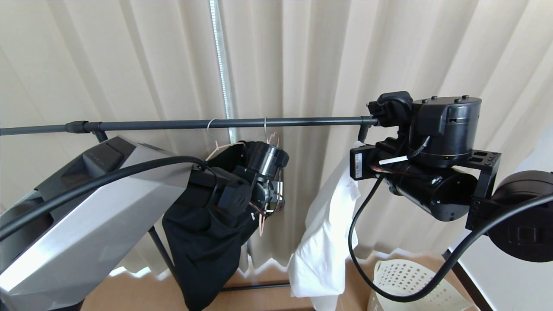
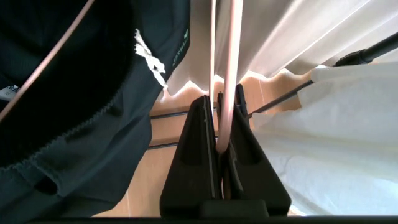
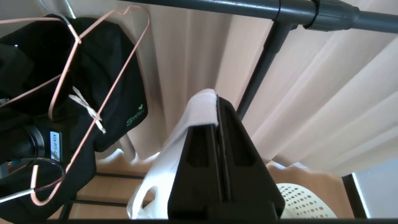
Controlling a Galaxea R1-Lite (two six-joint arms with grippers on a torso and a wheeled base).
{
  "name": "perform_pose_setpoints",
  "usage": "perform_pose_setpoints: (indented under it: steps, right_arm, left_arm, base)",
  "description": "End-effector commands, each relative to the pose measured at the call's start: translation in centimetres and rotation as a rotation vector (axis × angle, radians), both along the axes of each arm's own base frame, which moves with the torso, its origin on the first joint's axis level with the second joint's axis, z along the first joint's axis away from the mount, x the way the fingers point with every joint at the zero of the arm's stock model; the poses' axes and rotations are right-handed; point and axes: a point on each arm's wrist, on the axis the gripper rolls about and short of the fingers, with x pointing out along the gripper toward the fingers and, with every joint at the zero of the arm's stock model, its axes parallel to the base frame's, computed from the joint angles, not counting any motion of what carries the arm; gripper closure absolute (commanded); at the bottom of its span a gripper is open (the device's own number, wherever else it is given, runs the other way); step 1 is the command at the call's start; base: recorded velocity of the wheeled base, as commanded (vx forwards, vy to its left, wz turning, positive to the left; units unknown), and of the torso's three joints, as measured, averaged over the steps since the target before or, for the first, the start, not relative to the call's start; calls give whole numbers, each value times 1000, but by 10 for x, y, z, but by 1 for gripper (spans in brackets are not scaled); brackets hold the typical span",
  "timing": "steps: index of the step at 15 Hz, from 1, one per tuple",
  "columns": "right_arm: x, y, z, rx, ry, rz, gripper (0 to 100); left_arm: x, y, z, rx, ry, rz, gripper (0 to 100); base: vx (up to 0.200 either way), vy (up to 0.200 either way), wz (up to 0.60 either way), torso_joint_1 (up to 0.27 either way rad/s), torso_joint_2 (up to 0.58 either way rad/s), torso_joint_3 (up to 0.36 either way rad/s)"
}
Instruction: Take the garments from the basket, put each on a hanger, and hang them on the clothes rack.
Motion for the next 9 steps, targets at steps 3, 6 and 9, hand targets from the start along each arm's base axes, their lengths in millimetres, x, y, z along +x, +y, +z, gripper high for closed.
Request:
perform_pose_setpoints:
  steps: [3, 6, 9]
  right_arm:
    - [0, 0, 0, 0, 0, 0, 100]
    - [0, 0, 0, 0, 0, 0, 100]
    - [0, 0, 0, 1, -1, 0, 100]
  left_arm:
    - [-4, -2, 12, -20, -32, -11, 100]
    - [-19, -2, 32, -25, -58, -38, 100]
    - [-36, -1, 47, -27, -88, -69, 100]
  base:
    - [0, 0, 0, 0, 0, 0]
    - [0, 0, 0, 0, 0, 0]
    - [0, 0, 0, 0, 0, 0]
